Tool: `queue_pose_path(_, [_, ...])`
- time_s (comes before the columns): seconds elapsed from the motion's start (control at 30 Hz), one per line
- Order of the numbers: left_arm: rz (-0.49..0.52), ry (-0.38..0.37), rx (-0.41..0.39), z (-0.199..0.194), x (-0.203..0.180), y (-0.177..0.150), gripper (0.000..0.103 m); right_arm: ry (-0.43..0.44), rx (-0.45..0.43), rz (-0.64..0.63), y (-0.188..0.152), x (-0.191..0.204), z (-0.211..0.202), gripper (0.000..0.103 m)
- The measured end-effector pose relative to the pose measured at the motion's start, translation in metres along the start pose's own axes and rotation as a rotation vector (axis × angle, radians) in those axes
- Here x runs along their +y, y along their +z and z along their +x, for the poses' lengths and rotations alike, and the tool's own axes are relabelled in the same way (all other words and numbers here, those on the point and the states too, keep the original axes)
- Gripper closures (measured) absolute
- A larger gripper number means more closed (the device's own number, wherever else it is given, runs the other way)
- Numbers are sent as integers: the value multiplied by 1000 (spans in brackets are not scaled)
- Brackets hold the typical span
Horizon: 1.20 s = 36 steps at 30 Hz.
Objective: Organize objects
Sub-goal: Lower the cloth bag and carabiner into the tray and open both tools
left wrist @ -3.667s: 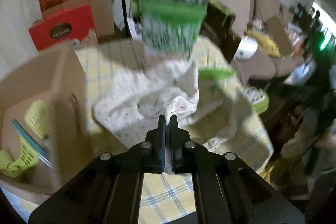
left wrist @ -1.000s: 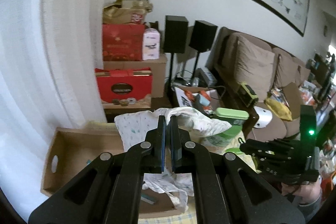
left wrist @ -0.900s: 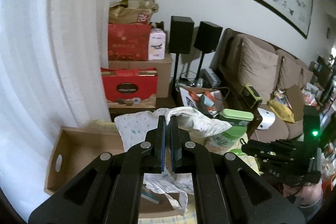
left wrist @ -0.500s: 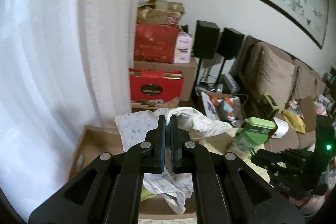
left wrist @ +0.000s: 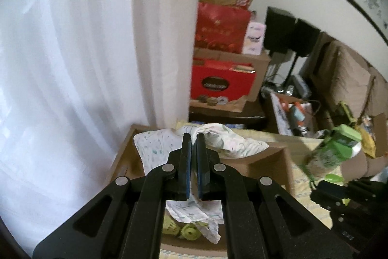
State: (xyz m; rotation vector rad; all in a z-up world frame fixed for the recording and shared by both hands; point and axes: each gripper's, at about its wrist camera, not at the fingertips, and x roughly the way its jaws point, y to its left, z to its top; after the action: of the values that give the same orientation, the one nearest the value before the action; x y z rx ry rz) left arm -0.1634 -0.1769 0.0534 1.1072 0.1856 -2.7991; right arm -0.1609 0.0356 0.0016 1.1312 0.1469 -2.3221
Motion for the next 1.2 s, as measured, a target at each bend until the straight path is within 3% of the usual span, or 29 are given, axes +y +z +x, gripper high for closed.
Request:
queue_pose_path(0.17, [0,24,93,35,8,-17,99,-3,38,5,-5,3,24,84])
queue_pose_path(0.27, [-1,23,153,53,7,-33,85,-10,63,9,-8,2,38,84])
queue_pose_path(0.37, [-14,10,164,58,4,-43,74,-23,82,14,-10,-1,50,84])
queue_pose_path(0.43, [-24,-3,165,58,2,-47,52,-31,91,18,-11,-4,56,84])
queue_pose_path(0.47, [-27,-7,159,58,1,-48,49,-33,92,18,-11,-4,58,84])
queue_pose_path(0.77, [-18,-36,137,51,-8,-53,34,-57,83,48,-8,-15,79,84])
queue_pose_path(0.87, [-22,-47,133,51,-11,-53,24,-56,64,60,-6,-18,83,80])
queue_pose_path(0.9, [-24,-51,129,50,-12,-54,20,-60,61,63,-5,-20,83,74])
queue_pose_path(0.97, [-27,-56,126,49,-12,-55,15,-75,57,69,-3,-24,82,69])
queue_pose_path(1.2, [-43,-75,112,44,-16,-55,2,-76,32,92,-4,-32,60,68])
